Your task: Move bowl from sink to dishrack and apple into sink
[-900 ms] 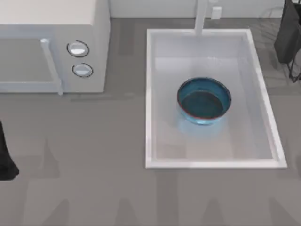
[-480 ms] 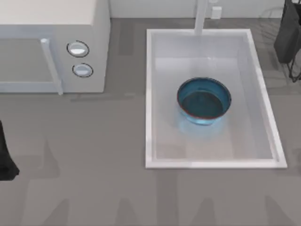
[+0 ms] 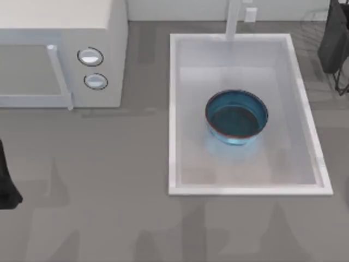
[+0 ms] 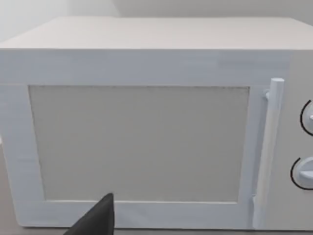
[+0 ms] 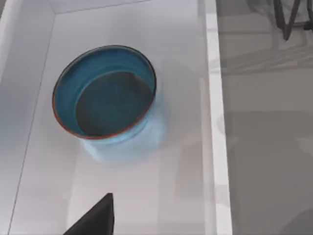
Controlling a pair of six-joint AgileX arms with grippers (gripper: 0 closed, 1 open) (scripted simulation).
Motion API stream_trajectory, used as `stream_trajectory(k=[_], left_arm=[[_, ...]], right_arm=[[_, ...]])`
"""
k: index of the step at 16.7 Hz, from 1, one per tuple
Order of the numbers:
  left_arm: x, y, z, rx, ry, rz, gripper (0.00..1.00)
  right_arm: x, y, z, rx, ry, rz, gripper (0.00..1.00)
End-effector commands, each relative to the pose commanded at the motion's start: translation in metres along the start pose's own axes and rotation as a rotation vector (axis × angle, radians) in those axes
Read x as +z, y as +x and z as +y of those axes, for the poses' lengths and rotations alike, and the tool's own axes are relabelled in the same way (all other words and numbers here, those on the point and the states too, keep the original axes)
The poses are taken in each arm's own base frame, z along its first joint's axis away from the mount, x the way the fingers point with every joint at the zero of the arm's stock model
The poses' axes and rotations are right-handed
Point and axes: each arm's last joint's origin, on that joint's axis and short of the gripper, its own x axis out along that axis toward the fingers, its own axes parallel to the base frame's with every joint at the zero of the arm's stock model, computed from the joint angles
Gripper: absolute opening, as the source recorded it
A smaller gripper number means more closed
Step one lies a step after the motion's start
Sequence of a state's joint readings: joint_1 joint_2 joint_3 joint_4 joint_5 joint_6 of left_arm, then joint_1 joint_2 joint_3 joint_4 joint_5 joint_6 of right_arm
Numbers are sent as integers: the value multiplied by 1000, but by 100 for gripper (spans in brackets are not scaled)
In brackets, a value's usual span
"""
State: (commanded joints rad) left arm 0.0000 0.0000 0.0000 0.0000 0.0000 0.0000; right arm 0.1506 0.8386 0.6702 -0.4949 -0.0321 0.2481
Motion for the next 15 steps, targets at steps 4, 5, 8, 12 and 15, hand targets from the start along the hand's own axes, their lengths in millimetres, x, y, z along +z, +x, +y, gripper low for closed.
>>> stream_trajectory(k=[4,5,8,12,15], left_arm=[[0,0,0,0,0,0,100],[0,0,0,0,0,0,100],[0,0,0,0,0,0,100],[0,0,0,0,0,0,100],[0,0,0,0,0,0,100]], right_arm=[[53,54,37,-23,59,352,100],[63,72,48,-36,68,432,100],[84,134,83,-87,76,632,100],[88,214,132,-151,45,770,100],[81,262,164,-178,3,780,100]])
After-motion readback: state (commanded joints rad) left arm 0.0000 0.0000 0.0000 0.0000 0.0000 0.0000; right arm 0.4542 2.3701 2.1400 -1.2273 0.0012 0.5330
